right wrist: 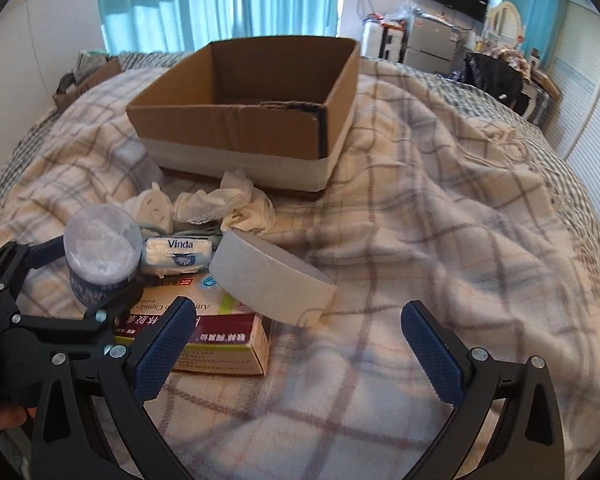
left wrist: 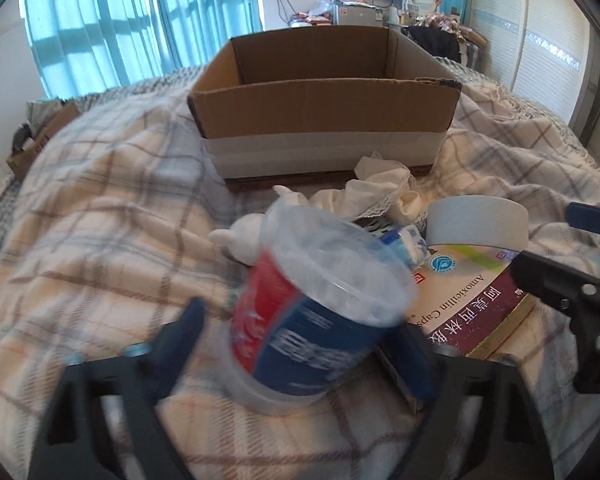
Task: Organize objects
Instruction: 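Grasp the cotton-swab tub with the left tool while the right tool grasps the tape roll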
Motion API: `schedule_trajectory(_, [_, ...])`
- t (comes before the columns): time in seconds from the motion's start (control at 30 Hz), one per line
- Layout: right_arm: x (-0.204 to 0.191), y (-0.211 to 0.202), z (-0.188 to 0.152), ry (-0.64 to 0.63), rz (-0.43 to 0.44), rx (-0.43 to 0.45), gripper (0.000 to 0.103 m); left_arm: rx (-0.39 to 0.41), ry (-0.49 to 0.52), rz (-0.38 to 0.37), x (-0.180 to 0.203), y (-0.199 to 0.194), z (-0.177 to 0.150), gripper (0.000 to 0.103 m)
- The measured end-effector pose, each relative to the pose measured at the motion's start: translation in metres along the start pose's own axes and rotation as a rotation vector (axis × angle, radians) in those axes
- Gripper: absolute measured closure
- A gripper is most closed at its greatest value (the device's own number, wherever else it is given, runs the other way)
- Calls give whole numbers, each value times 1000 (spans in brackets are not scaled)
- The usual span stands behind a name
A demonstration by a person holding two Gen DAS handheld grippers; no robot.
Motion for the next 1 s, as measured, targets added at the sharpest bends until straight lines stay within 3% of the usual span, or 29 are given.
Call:
schedule_trajectory(0.17, [-10, 20, 4, -92, 3, -86, 0, 30, -30, -57, -1, -9, 4, 31])
schedule_trajectory(0.33, [-8, 35, 15, -152, -38, -116, 3, 93, -122, -76, -21, -27, 16, 32])
schedule_trajectory(0.5, [-7, 49, 15, -178, -53, -150, 24, 121, -173, -70, -40, -36, 24, 32])
schedule_trajectory(0.6, [-8, 43, 16, -192, -76, -121, 56, 123, -195, -88, -45, -39, 24, 33])
schedule_trajectory(1.0, [-8, -24, 31, -148, -104, 65, 74, 185, -187, -93, -52, -83, 25, 33])
Point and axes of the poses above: each gripper's, at about its wrist camera, not at the fingertips, and y roughly the way its jaws point, x to its right, z to its top, the point moved 9 cm from there along y, roughly the way its jaws point, and after that the axes turned 11 degrees about z, right-handed, at the moved point
